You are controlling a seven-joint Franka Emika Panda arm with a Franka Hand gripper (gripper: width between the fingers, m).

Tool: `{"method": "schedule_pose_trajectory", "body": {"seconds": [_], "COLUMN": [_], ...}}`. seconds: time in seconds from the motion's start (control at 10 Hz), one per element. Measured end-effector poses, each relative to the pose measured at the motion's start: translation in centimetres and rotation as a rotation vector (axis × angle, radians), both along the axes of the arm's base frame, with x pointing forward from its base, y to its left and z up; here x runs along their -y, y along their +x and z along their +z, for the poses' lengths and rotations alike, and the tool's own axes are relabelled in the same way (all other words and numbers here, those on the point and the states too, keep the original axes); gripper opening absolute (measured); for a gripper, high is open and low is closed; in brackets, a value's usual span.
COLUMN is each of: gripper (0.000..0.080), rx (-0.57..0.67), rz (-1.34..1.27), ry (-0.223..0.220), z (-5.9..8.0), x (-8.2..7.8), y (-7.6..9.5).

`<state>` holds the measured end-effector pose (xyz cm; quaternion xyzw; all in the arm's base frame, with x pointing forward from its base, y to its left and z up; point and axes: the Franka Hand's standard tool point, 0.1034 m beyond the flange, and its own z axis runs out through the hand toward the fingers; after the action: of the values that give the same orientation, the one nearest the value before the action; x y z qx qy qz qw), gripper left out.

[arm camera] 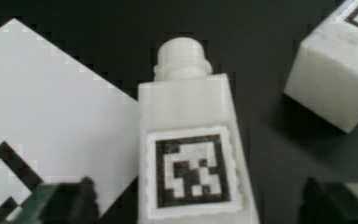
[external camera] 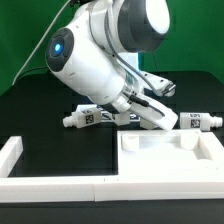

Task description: Assemble one leg

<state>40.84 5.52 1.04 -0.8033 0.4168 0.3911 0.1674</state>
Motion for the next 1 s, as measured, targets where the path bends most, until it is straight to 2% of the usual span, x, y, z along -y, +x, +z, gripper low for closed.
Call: {"method": "schedule_pose_trajectory", "body": {"seconds": [0.1,0.2,0.5,0.6,0.7,0.8,0.9,1.0], "gripper": [0.0386,0.0285,0.0285,0.0285,0.0285,0.0285,0.0285,0.0285], "rx": [0.000,0.001,0.005,0.020,0.062,0.128,0.161,0.219], "rz": [0.000,0.000,-0.001,-0.006,-0.019,-0.034,-0.037,-0.024], "ry": [0.000,0.001,0.001,0.019,0.029,0.021,0.016,-0.011], "z": [0.0,0.0,0.3,2.1,4.9,7.4,8.4,8.7], "x": [0.0,0.0,0.1,0.3,1.1,2.0,2.7,3.3], "y": [0.0,0.0,0.2,1.0,2.6,4.6,5.7,7.2]}}
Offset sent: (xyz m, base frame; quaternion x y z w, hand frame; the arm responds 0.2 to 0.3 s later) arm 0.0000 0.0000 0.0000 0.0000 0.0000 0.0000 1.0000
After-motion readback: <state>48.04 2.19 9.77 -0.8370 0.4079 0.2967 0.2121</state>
